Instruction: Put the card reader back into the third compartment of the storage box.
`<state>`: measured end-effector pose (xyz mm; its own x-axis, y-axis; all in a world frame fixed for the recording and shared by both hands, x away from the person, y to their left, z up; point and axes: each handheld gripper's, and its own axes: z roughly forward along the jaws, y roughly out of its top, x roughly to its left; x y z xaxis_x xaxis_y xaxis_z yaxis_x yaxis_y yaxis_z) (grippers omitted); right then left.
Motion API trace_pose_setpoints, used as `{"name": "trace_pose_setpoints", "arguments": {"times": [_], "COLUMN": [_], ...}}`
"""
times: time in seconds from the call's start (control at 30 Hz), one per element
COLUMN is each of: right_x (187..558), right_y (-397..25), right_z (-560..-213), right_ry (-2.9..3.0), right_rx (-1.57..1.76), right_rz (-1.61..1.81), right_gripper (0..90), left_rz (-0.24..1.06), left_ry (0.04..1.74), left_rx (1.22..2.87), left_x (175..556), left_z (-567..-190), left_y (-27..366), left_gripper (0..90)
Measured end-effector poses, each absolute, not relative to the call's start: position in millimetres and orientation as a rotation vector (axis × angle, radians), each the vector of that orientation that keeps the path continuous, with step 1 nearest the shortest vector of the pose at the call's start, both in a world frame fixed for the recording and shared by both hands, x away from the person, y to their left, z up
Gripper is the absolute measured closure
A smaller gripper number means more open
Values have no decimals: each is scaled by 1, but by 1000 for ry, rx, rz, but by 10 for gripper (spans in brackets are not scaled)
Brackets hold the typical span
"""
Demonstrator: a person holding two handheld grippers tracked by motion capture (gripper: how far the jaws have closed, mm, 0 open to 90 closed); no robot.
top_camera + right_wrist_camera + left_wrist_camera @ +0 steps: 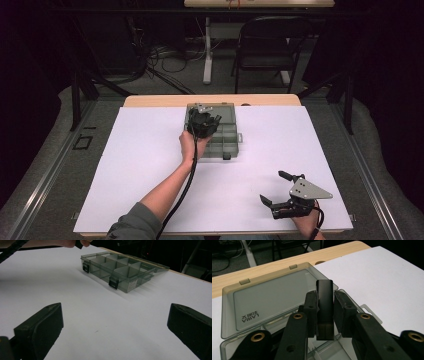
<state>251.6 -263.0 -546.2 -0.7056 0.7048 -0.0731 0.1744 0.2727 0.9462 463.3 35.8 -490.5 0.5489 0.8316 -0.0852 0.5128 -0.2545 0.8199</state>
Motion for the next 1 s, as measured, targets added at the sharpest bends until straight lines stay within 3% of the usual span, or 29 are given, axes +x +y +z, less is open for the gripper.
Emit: {"name": "trace_pose_setpoints", "arguments": {"times": [1.0], "right_x": [249], "right_y": [-265], "right_z": [-546], "right_ry": [2066], "right_rx": [789], "right_rz": [1443], "right_gripper": [1], "left_rz": [396], "left_ry": [1175], "left_rx": [1916], "left_x": [476], "left_z": [-512], "left_y": [29], "left_gripper": [734]}}
